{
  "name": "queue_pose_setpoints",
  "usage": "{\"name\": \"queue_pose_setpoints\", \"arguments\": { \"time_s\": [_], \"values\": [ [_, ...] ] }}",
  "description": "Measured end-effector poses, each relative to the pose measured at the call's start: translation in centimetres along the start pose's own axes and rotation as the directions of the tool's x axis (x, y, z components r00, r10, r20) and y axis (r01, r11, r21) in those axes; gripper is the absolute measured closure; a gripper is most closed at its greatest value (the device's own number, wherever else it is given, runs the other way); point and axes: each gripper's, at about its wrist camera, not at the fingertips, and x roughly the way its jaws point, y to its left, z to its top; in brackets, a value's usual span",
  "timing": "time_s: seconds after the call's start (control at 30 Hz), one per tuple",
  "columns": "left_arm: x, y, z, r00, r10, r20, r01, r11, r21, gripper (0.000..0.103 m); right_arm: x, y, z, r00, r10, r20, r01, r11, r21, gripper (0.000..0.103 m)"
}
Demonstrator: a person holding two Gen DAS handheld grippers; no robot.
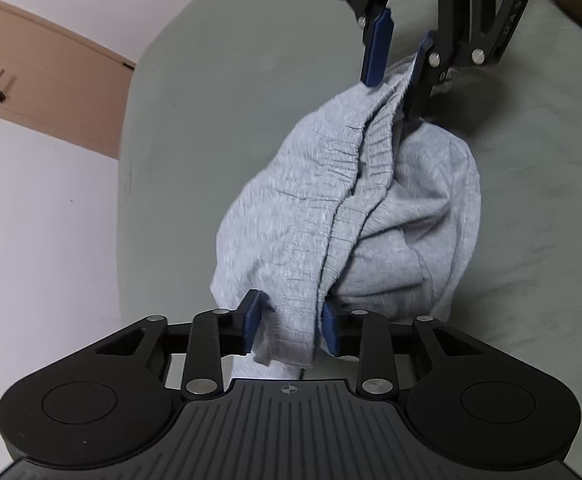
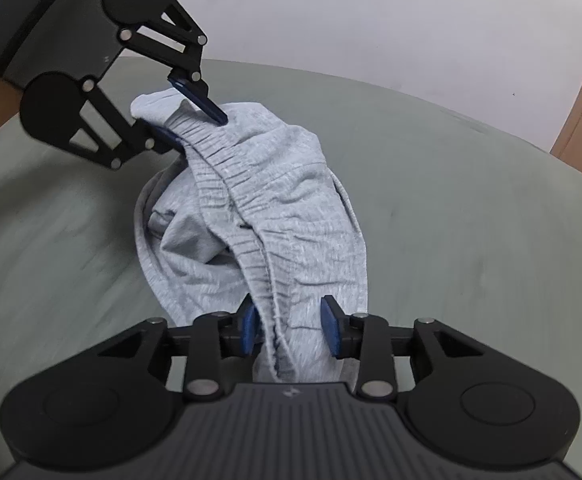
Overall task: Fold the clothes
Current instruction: 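Lift the waistband with both grippers, spreading it apart to hang the sweatpants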
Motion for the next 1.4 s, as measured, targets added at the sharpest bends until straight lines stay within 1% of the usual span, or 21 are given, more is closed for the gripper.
{"name": "queue_pose_setpoints", "arguments": {
  "time_s": [0.2,0.23,0.27,0.3,0.33,0.37,0.4,0.5,0.53,0.6,0.67,0.7,0.73,0.8,0.93,1.0,1.1,1.17,1.27,1.4],
  "values": [
    [1.7,0.5,0.6,0.999,0.044,0.006,-0.044,0.999,0.003,0.069,0.5,0.0,-0.1,1.0,0.01,-0.018,-0.01,1.0,0.01,0.067],
    [1.7,0.4,0.6,0.999,0.044,0.004,-0.044,0.999,0.001,0.069,0.5,0.0,-0.2,1.0,0.013,-0.02,-0.013,1.0,0.013,0.075],
    [1.9,0.5,0.7,0.999,0.04,-0.002,-0.04,0.999,0.001,0.069,0.5,0.0,-0.2,1.0,0.016,-0.022,-0.016,1.0,0.016,0.089],
    [2.2,0.7,0.8,0.999,0.035,-0.01,-0.035,0.999,0.002,0.069,0.5,0.0,-0.1,1.0,0.018,-0.025,-0.018,1.0,0.018,0.091],
    [2.4,0.9,0.8,0.999,0.028,-0.019,-0.028,1.0,0.001,0.073,0.3,-0.1,-0.1,0.999,0.021,-0.027,-0.02,1.0,0.022,0.092],
    [2.6,1.3,1.0,0.999,0.011,-0.034,-0.011,1.0,-0.005,0.081,-0.1,-0.2,0.0,0.999,0.022,-0.024,-0.022,0.999,0.024,0.095],
    [2.5,1.7,1.1,0.999,-0.005,-0.042,0.004,1.0,-0.015,0.085,-0.4,-0.2,0.1,0.999,0.024,-0.023,-0.024,0.999,0.023,0.095],
    [1.7,3.1,1.8,0.998,-0.038,-0.053,0.035,0.998,-0.058,0.089,-2.7,-0.4,1.1,0.999,0.027,-0.023,-0.027,1.0,0.011,0.096],
    [1.3,3.6,2.0,0.997,-0.048,-0.052,0.044,0.996,-0.072,0.089,-3.2,-0.5,1.4,0.999,0.028,-0.026,-0.027,1.0,0.013,0.096],
    [-0.3,5.2,2.6,0.996,-0.081,-0.041,0.075,0.989,-0.13,0.09,-5.0,-1.1,2.4,0.999,0.031,-0.037,-0.03,0.999,0.033,0.096],
    [-1.6,6.2,3.1,0.995,-0.095,-0.025,0.089,0.983,-0.158,0.09,-6.6,-1.6,3.4,0.999,0.032,-0.043,-0.03,0.998,0.046,0.096],
    [-2.1,6.6,3.4,0.995,-0.094,-0.019,0.09,0.982,-0.166,0.091,-7.3,-1.7,3.7,0.999,0.031,-0.044,-0.028,0.998,0.047,0.096],
    [-2.8,7.1,3.6,0.996,-0.093,-0.013,0.089,0.98,-0.176,0.091,-8.8,-1.8,4.4,0.999,0.027,-0.045,-0.025,0.999,0.045,0.096],
    [-5.0,7.7,4.4,0.997,-0.082,-0.004,0.079,0.976,-0.202,0.091,-10.0,-2.0,5.1,0.999,0.025,-0.045,-0.023,0.999,0.04,0.096],
    [-9.9,6.9,5.3,0.999,-0.034,-0.01,0.031,0.969,-0.244,0.091,-13.6,-1.4,6.7,0.999,-0.019,-0.05,0.019,1.0,0.003,0.096],
    [-11.1,7.2,6.0,1.0,-0.012,-0.009,0.01,0.964,-0.268,0.091,-15.1,-1.0,7.3,0.998,-0.042,-0.052,0.041,0.999,-0.01,0.096],
    [-12.1,7.6,6.7,1.0,-0.001,-0.006,-0.001,0.959,-0.284,0.091,-17.6,-0.3,8.1,0.996,-0.073,-0.053,0.071,0.996,-0.047,0.096],
    [-12.8,8.0,7.1,1.0,0.007,-0.003,-0.008,0.955,-0.296,0.091,-18.5,0.0,8.5,0.995,-0.086,-0.055,0.082,0.994,-0.071,0.096],
    [-13.0,9.2,7.8,1.0,0.014,-0.004,-0.014,0.947,-0.32,0.092,-19.2,0.4,9.2,0.992,-0.104,-0.065,0.098,0.991,-0.092,0.096],
    [-11.8,10.7,8.0,1.0,0.003,-0.028,-0.012,0.944,-0.329,0.092,-18.1,0.1,9.8,0.988,-0.123,-0.093,0.114,0.989,-0.091,0.096]
  ]
}}
